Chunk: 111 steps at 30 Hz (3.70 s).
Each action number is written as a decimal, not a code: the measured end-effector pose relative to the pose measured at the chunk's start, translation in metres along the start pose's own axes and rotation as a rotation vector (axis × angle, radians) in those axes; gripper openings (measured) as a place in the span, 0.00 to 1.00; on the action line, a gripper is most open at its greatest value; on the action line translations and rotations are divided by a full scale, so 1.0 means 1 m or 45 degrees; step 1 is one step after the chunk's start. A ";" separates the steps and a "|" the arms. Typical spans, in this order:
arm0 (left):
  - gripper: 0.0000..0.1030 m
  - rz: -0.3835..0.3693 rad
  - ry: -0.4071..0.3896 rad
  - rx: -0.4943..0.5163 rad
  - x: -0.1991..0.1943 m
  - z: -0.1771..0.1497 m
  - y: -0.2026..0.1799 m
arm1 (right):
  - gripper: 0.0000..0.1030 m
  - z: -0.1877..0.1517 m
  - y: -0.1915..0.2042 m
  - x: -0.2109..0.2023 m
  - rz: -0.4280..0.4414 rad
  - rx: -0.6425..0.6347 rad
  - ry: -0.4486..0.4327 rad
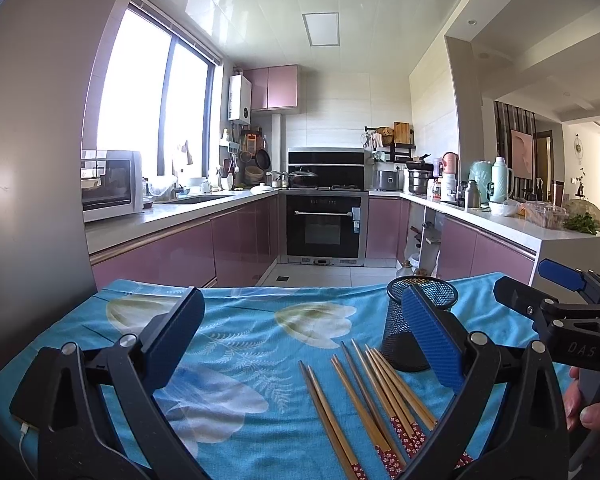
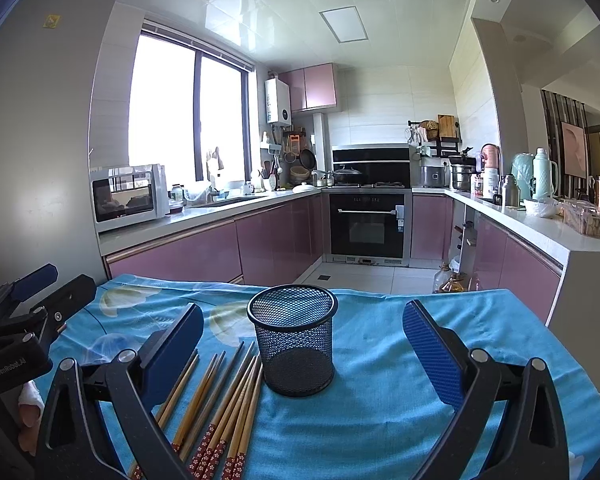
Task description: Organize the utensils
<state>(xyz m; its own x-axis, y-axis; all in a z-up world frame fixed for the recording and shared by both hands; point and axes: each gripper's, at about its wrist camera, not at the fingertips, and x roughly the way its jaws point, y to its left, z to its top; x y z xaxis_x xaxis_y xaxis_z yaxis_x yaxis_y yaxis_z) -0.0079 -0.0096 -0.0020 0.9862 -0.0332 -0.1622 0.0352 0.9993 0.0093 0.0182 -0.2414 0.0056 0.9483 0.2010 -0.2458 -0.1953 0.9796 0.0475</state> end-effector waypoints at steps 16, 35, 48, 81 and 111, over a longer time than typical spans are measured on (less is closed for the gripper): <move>0.94 -0.001 0.083 0.011 0.012 -0.004 0.001 | 0.94 -0.006 -0.002 0.012 0.073 0.013 0.137; 0.75 -0.145 0.639 0.095 0.093 -0.063 0.006 | 0.64 -0.051 0.014 0.084 0.195 -0.046 0.710; 0.48 -0.321 0.924 0.031 0.130 -0.090 0.015 | 0.41 -0.060 0.021 0.105 0.240 -0.079 0.854; 0.11 -0.325 0.965 0.067 0.141 -0.085 0.004 | 0.05 -0.059 0.021 0.122 0.312 0.004 0.884; 0.09 -0.461 1.007 0.018 0.134 -0.089 0.008 | 0.06 -0.061 0.009 0.117 0.494 0.043 0.929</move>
<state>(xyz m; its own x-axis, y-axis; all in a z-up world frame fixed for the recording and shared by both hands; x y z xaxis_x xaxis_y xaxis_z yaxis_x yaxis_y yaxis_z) 0.1096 -0.0046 -0.1118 0.5124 -0.3235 -0.7955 0.3322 0.9289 -0.1639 0.1121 -0.2096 -0.0813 0.4117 0.4839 -0.7722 -0.4569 0.8428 0.2845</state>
